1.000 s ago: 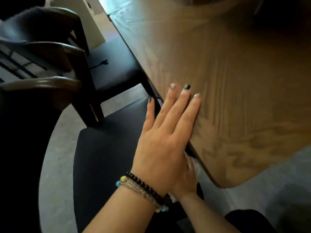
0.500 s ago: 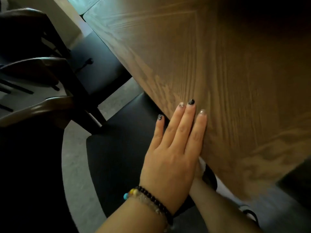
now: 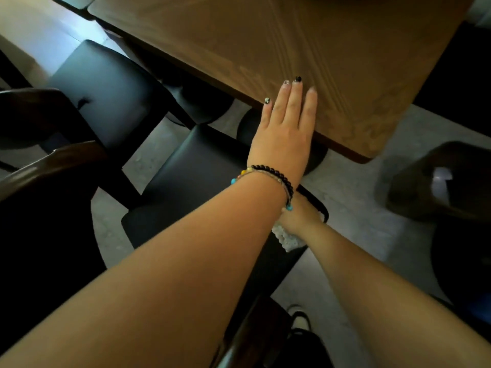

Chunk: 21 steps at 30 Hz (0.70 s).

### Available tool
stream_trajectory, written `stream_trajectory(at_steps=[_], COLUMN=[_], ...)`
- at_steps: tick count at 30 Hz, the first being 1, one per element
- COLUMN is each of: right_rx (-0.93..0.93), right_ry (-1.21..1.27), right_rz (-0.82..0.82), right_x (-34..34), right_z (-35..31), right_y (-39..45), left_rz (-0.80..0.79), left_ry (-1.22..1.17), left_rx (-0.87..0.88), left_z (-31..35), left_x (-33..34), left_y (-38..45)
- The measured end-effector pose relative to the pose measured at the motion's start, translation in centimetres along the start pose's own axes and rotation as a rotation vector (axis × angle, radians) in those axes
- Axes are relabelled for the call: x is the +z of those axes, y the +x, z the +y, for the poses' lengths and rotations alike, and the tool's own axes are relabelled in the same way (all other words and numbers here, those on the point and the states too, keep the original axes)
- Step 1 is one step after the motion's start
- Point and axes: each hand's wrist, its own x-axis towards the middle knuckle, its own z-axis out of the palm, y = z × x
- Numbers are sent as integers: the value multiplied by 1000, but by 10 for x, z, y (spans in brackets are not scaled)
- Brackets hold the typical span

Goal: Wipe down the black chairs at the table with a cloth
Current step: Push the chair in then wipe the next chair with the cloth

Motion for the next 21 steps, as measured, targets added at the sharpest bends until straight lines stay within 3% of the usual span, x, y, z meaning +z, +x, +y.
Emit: stream_trajectory(at_steps=[3,8,13,16,21], right_rx=[15,4,26,50,139], right_ry=[21,238,432,478,513], right_rz=[0,160,257,268,259], right_x=[2,-8,-29,-28,-3], right_z=[10,18,12,11,-8], right_y=[-18,-50,-81,-91,-86], left_rz=[-10,-92,-145,-141,-267], left_ry=[7,-36,-322,-477,-587], left_rx=[-6,-13,31,-42,-109], left_z=[-4,0,-14,-23,-74], left_x=[4,-8,-19,-8,28], left_y=[0,2,-28,-73,-129])
